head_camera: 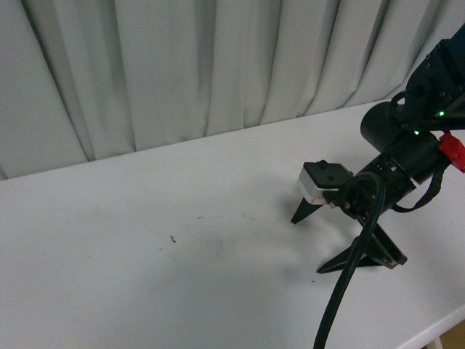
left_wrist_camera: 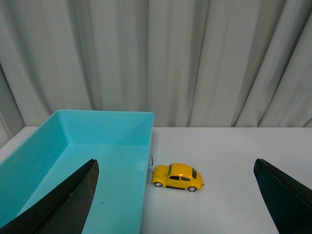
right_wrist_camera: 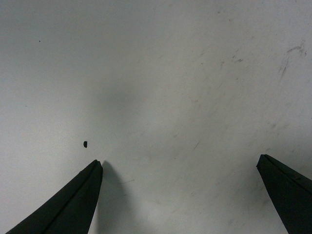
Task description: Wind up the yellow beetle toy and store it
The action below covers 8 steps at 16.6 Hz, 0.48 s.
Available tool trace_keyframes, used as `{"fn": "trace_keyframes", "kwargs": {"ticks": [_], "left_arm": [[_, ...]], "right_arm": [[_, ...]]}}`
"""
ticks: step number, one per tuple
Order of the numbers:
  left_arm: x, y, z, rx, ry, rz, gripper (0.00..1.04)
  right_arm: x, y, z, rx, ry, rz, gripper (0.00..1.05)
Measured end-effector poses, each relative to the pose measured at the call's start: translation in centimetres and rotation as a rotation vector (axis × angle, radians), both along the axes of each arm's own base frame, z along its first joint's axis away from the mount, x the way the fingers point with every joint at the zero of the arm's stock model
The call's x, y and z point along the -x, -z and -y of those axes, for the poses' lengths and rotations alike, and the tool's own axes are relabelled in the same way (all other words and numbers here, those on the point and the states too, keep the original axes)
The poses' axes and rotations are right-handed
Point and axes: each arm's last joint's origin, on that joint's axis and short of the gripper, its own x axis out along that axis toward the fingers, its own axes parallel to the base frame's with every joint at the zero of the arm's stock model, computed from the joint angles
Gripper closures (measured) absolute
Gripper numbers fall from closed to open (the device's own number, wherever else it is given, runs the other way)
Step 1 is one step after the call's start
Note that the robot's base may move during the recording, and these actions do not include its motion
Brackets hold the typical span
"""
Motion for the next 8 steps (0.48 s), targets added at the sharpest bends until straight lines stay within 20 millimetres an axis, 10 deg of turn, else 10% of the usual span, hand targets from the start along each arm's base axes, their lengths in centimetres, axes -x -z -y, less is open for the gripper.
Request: {"fn": "trace_keyframes", "kwargs": {"ticks": [8], "left_arm": [[0.0, 0.0, 0.0, 0.000, 0.000, 0.000, 0.07]], "right_arm": [[-0.2, -5.6, 0.3, 0.038, -0.003, 0.273, 0.07]]}}
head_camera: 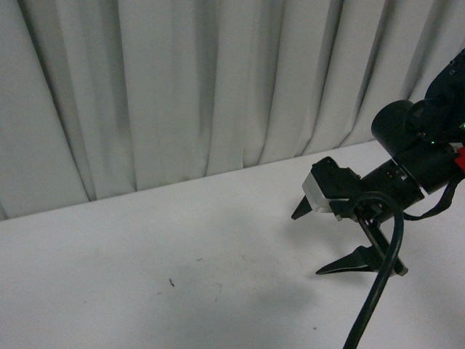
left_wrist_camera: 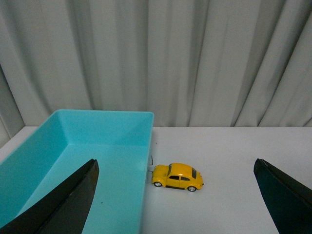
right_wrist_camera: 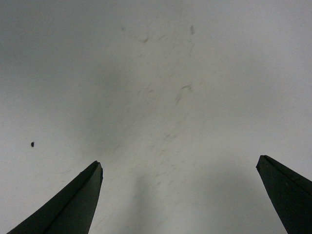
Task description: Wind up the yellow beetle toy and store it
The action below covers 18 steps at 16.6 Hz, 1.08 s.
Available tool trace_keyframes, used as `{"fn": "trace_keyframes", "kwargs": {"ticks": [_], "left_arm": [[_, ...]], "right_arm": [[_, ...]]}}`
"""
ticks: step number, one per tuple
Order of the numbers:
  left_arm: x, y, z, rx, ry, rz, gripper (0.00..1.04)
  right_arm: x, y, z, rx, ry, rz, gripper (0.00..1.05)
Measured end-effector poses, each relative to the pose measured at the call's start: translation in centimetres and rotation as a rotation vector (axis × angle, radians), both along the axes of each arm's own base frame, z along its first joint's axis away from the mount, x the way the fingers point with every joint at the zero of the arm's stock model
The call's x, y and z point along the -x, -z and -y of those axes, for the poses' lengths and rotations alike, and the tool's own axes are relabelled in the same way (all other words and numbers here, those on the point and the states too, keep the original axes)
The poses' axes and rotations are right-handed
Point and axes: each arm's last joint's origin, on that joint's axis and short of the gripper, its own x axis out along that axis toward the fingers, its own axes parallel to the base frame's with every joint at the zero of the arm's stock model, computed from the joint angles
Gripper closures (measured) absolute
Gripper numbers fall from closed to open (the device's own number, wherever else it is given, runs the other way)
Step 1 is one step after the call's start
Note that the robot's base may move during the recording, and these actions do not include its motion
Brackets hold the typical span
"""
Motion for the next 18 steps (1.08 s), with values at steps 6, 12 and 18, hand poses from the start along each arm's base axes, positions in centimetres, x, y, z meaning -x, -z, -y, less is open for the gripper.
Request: {"fn": "trace_keyframes", "kwargs": {"ticks": [6, 12, 18], "left_arm": [[0.0, 0.0, 0.0, 0.000, 0.000, 0.000, 0.07], [0.0, 0.0, 0.0, 0.000, 0.001, 0.000, 0.07], [0.0, 0.0, 0.0, 0.000, -0.001, 0.000, 0.07]], "right_arm": [[2.7, -7.0, 0.8, -0.075, 0.049, 0.302, 0.07], [11.2, -10.9, -5.7, -0.174, 0.703, 0.686, 0.42], [16.8, -9.5, -7.7, -0.778, 1.130, 0.510, 1.03]]}}
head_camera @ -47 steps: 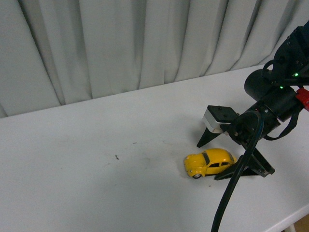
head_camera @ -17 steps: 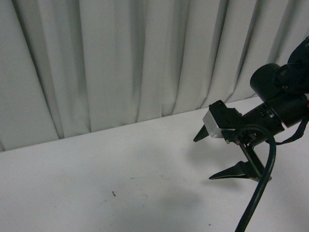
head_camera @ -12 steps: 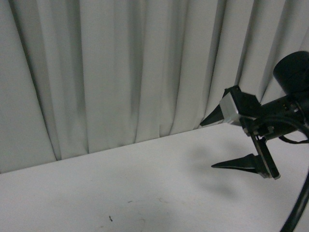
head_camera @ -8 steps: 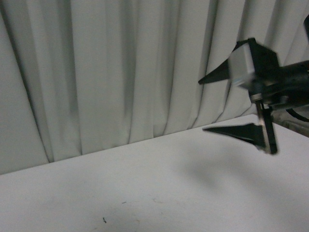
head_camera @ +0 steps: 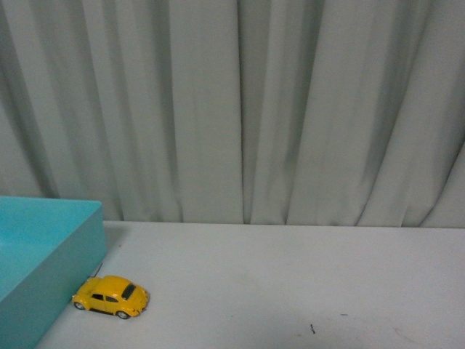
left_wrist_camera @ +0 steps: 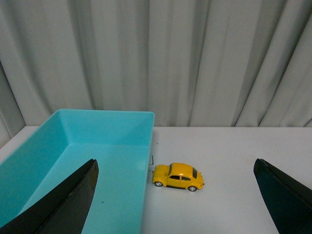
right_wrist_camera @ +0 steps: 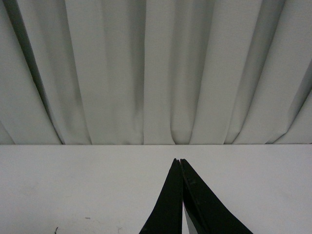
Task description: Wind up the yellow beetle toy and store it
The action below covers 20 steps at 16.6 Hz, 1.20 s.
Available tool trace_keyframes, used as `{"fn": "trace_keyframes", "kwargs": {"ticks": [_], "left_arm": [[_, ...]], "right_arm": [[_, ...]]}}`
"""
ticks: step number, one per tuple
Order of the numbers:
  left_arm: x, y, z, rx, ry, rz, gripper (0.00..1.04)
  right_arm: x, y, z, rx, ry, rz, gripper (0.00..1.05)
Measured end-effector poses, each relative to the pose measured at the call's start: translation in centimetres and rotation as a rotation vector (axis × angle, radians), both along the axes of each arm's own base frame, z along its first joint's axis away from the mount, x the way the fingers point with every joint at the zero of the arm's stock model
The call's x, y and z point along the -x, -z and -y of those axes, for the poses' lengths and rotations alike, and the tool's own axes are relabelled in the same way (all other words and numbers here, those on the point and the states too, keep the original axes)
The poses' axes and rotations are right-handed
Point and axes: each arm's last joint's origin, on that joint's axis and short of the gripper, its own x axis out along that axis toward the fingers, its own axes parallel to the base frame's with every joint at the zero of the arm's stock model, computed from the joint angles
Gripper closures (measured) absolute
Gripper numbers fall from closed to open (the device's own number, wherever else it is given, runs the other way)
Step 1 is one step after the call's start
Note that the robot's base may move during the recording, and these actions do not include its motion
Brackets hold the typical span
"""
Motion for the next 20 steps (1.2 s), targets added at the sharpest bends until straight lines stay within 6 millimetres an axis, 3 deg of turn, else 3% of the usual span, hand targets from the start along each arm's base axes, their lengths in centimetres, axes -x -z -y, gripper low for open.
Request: {"fn": "trace_keyframes", "kwargs": {"ticks": [4, 8, 20], "left_arm": [[0.0, 0.0, 0.0, 0.000, 0.000, 0.000, 0.07], [0.0, 0.0, 0.0, 0.000, 0.000, 0.000, 0.07], [0.0, 0.0, 0.0, 0.000, 0.000, 0.000, 0.07]], "right_arm": [[2.4, 1.0, -1.7, -0.019, -0.018, -0.004, 1.03], [3.8, 2.3, -1.6, -0.020, -0.003, -0.005, 1.03], [6.3, 1.8, -1.6, -0.022, -0.003, 0.012, 1.03]]}}
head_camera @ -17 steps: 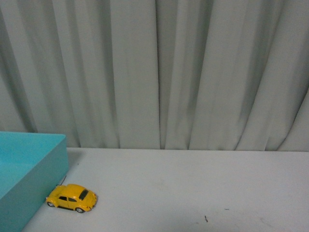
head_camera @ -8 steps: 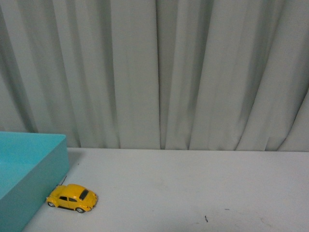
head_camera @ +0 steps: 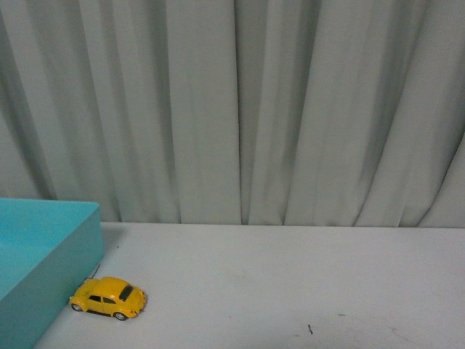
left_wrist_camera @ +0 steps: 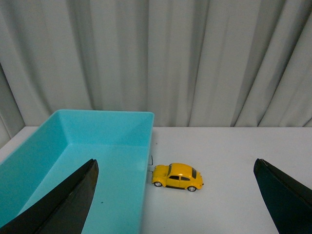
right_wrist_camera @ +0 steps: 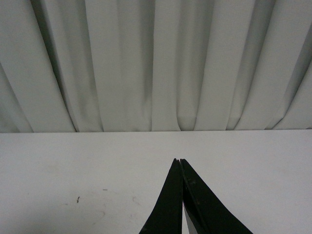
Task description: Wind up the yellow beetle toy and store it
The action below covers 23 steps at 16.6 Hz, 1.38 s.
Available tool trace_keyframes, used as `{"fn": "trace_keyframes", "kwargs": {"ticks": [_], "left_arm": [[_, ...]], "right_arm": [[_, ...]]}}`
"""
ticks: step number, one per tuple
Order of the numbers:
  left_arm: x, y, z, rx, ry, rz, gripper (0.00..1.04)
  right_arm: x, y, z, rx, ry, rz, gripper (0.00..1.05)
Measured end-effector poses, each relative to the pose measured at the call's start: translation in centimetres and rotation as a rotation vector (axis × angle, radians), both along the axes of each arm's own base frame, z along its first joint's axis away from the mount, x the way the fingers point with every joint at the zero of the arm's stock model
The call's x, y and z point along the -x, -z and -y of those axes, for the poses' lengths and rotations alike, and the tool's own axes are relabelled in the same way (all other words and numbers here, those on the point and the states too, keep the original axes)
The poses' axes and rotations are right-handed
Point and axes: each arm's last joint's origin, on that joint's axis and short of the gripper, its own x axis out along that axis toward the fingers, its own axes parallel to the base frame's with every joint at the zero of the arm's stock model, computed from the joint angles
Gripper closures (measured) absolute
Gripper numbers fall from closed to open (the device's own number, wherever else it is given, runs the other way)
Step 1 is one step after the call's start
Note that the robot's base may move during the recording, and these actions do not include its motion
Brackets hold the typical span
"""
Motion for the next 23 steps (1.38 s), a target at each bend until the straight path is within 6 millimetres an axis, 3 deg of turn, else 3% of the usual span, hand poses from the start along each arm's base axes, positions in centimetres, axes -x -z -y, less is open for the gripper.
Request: {"fn": "trace_keyframes", "kwargs": {"ticks": [10, 12, 14, 17, 21, 22, 23], "left_arm": [[0.0, 0.0, 0.0, 0.000, 0.000, 0.000, 0.07], [0.0, 0.0, 0.0, 0.000, 0.000, 0.000, 0.07], [0.0, 0.0, 0.0, 0.000, 0.000, 0.000, 0.07], [0.0, 0.0, 0.0, 0.000, 0.000, 0.000, 0.07], [0.0, 0.0, 0.0, 0.000, 0.000, 0.000, 0.07], [0.0, 0.1, 0.0, 0.004, -0.003, -0.007, 0.07], [0.1, 0.1, 0.1, 0.053, -0.062, -0.150, 0.07]], "right_arm": [[1.6, 0.3, 0.0, 0.000, 0.003, -0.006, 1.03], [1.6, 0.3, 0.0, 0.000, 0.003, -0.006, 0.88], [1.6, 0.3, 0.0, 0.000, 0.003, -0.006, 0.79], [1.6, 0.3, 0.0, 0.000, 0.002, -0.006, 0.45], [1.6, 0.3, 0.0, 0.000, 0.003, -0.006, 0.10], [1.6, 0.3, 0.0, 0.000, 0.002, -0.006, 0.05], [1.6, 0.3, 0.0, 0.000, 0.002, -0.006, 0.06]]}}
